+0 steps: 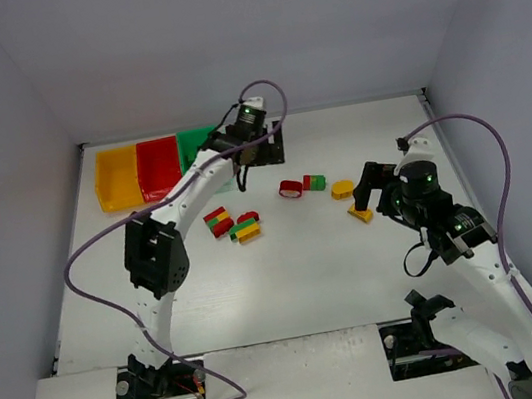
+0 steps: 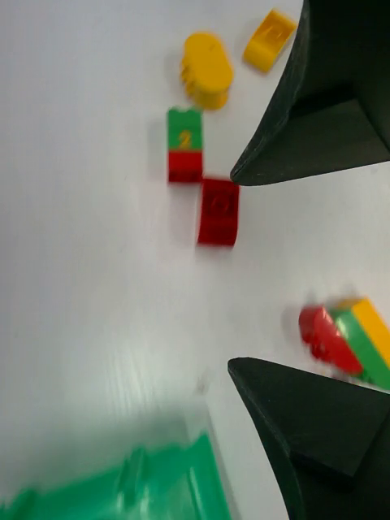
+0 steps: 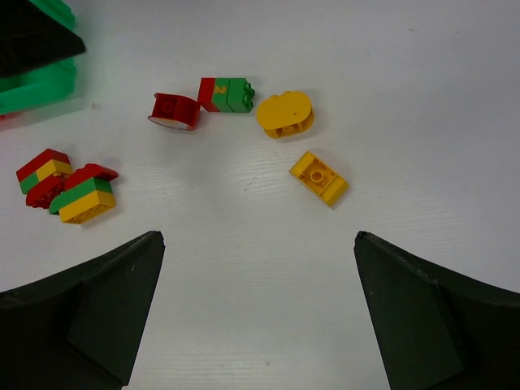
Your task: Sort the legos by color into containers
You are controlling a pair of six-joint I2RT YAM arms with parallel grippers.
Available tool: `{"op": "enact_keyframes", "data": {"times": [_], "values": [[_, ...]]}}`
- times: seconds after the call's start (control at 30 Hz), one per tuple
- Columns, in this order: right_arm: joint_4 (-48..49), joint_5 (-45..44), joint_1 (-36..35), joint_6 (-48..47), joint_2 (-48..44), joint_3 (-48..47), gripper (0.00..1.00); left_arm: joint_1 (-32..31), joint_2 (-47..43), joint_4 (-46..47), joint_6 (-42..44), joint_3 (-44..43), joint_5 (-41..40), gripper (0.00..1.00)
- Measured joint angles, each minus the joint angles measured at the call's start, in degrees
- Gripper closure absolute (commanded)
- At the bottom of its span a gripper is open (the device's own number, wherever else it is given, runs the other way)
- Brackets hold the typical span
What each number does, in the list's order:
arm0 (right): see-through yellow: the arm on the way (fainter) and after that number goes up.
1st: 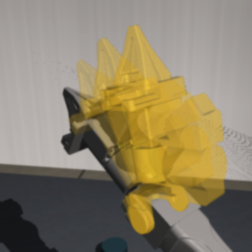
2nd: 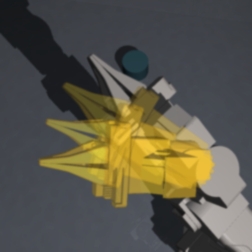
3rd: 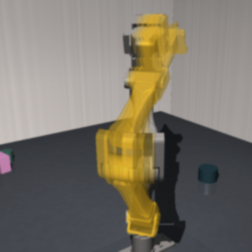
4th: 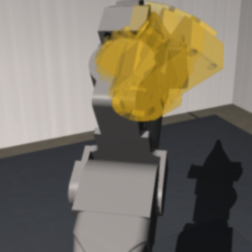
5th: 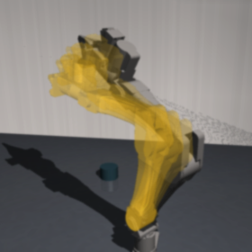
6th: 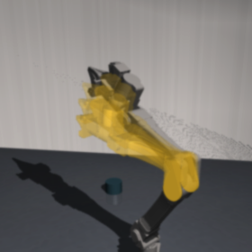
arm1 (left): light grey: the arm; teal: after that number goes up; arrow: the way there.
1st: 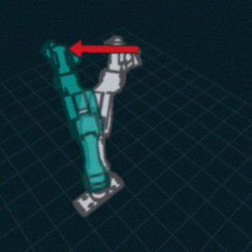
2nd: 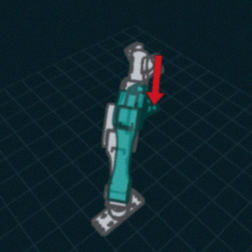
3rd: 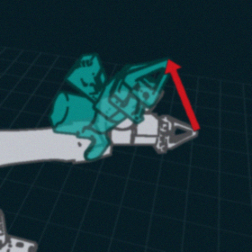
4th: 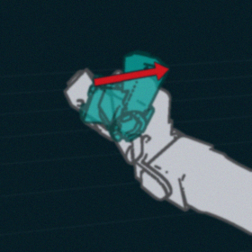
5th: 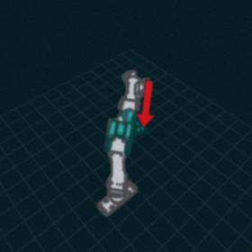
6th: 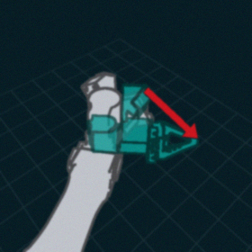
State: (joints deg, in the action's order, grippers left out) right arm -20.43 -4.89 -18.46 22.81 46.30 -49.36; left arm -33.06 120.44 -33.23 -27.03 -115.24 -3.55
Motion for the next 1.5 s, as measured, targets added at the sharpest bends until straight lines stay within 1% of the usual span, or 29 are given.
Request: {"op": "enact_keyframes", "data": {"times": [0.03, 0.07, 0.17, 0.27, 0.5, 0.73, 0.83, 0.87, 0.97, 1.0, 1.03, 1.13, 1.17, 1.23, 1.37, 1.5], "values": [[0.0, 0.0, 0.0, 0.0, 0.0, 0.1, 0.00, -1.8, 0.4, 0.3, -0.6, 0.0, 0.8, 0.09], [0.0, 0.0, 0.0, -0.1, -0.1, 0.1, 0.00, -3.2, 0.9, 0.4, -0.9, 0.0, 1.3, 0.05], [0.0, 0.0, 0.0, -0.2, -0.6, 0.3, 0.00, -6.8, 3.5, 0.5, -2.3, -0.1, 3.0, 0.05], [0.0, 0.1, 0.0, -0.1, -1.6, 0.6, 0.00, -8.1, 7.1, 0.4, -2.9, -0.8, 3.7, 0.05], [0.0, 0.9, 0.0, -0.1, -3.0, 0.6, 0.00, -8.0, 14.3, -0.3, -3.4, -3.1, 2.0, 0.05], [0.0, 1.0, 0.0, 0.1, -3.8, 0.7, 0.00, -7.8, 16.0, 0.6, -3.0, -5.0, 0.5, 0.05], [0.0, 1.0, 0.0, 0.1, -3.8, 0.7, 0.00, -7.8, 16.3, 1.1, -2.3, -5.8, -0.2, 0.17], [0.0, 1.0, 0.0, 0.1, -3.8, 0.7, 0.00, -7.8, 16.5, 1.2, -2.1, -6.1, -0.5, 0.26], [0.0, 1.0, 0.0, 0.1, -3.8, 0.7, 0.00, -7.8, 17.2, 1.6, -1.6, -6.5, -0.8, 0.35], [0.0, 1.0, 0.0, 0.1, -3.8, 0.7, 0.00, -7.8, 17.3, 1.6, -1.5, -6.5, -0.8, 0.45], [0.0, 1.0, 0.0, 0.1, -3.8, 0.7, 0.00, -7.8, 17.5, 1.6, -1.5, -6.5, -0.8, 0.47], [0.0, 1.0, 0.0, 0.1, -3.8, 0.7, 0.00, -7.8, 17.5, 1.9, -1.5, -6.3, -0.8, 0.59], [0.0, 1.0, 0.0, 0.1, -3.8, 0.7, 0.00, -7.8, 17.5, 2.0, -1.5, -6.3, -0.9, 0.67], [0.0, 1.0, 0.0, 0.1, -3.8, 0.7, 0.00, -7.8, 17.5, 2.1, -1.5, -6.1, -0.9, 0.77], [0.0, 1.2, 0.0, 0.1, -3.8, 0.7, 0.00, -7.7, 16.6, 2.3, -1.4, -4.9, -1.5, 0.79], [0.0, 1.3, 0.0, 0.1, -3.8, 0.7, 0.00, -7.4, 12.4, 1.0, -0.6, -0.3, -3.3, 0.80]]}}
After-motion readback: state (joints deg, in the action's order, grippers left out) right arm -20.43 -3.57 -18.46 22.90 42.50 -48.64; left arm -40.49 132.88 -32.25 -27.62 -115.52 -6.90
